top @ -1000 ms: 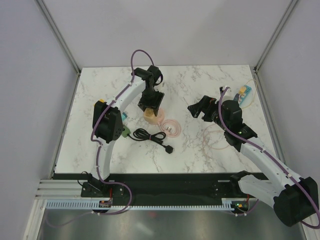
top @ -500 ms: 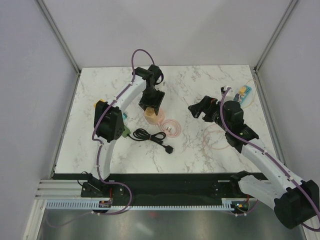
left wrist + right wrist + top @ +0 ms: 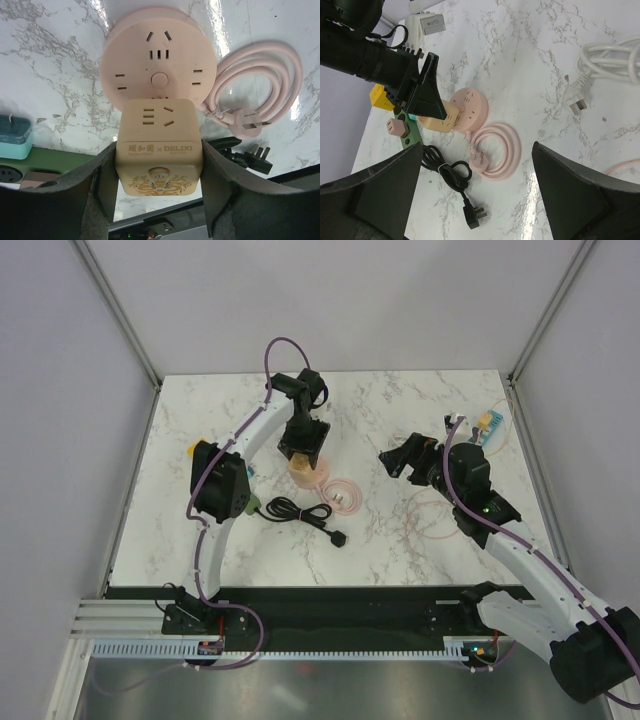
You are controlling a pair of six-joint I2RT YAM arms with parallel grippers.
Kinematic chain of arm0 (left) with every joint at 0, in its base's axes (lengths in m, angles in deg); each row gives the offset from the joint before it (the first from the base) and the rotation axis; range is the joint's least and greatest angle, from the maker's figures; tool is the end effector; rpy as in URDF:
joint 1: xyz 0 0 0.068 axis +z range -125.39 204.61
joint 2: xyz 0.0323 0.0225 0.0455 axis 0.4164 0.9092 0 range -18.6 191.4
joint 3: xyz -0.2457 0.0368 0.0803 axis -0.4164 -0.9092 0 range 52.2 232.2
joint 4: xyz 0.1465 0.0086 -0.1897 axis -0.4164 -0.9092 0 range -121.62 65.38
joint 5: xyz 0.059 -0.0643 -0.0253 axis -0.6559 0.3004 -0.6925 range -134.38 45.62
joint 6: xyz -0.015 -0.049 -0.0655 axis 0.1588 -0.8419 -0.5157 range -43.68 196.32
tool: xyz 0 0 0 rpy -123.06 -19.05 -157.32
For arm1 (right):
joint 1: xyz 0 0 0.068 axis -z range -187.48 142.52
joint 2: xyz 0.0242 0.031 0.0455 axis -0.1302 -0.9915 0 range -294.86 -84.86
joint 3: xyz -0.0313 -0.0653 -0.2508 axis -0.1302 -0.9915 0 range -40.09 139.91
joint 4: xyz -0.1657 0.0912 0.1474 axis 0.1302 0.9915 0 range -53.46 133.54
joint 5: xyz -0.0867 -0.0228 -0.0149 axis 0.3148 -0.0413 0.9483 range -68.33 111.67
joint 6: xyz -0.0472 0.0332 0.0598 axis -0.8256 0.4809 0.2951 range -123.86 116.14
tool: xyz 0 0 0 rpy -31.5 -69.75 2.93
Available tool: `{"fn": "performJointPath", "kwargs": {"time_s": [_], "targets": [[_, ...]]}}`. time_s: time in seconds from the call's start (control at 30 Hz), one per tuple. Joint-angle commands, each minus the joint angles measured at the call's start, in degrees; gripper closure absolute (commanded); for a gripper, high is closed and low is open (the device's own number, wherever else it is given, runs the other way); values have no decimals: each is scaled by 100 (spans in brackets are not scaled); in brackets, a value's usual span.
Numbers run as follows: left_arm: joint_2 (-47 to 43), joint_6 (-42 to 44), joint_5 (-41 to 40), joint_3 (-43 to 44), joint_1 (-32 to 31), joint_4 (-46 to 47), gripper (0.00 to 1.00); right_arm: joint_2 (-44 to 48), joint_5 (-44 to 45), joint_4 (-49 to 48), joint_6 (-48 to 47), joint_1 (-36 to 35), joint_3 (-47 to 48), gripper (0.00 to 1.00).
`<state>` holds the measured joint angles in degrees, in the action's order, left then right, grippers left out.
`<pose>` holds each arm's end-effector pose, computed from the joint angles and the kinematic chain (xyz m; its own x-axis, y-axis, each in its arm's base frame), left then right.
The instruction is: Insert the plug
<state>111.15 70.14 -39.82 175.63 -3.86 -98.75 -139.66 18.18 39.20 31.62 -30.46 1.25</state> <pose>0.3773 -0.2112 0.1981 -0.9142 0.3737 -0.1566 0.3906 0.9156 -0.0958 0.2239 0.0997 0.2853 -0.4657 0.4318 -0.7724 -0.2128 0.7926 0.5714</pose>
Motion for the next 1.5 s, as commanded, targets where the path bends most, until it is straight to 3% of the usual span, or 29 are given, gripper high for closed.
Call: {"fn": "performJointPath", "kwargs": {"time_s": [0.0, 0.33, 0.9, 1.2, 1.47], "targets": [[-47, 178, -262, 14, 8, -190, 98, 14, 120, -46, -68, 31, 155, 2], [41, 152, 36, -118, 8, 3, 98, 40, 120, -55, -59, 31, 146, 2], [-248, 64, 72, -1111, -1, 645, 98, 75, 164, -72, -42, 22, 23, 2], [-372, -85, 46, -1744, -106, 1154, 98, 111, 147, -90, 11, 31, -109, 2], [-714, -384, -235, -2815, -238, 1901, 98, 93, 76, -99, 29, 31, -126, 2]]}}
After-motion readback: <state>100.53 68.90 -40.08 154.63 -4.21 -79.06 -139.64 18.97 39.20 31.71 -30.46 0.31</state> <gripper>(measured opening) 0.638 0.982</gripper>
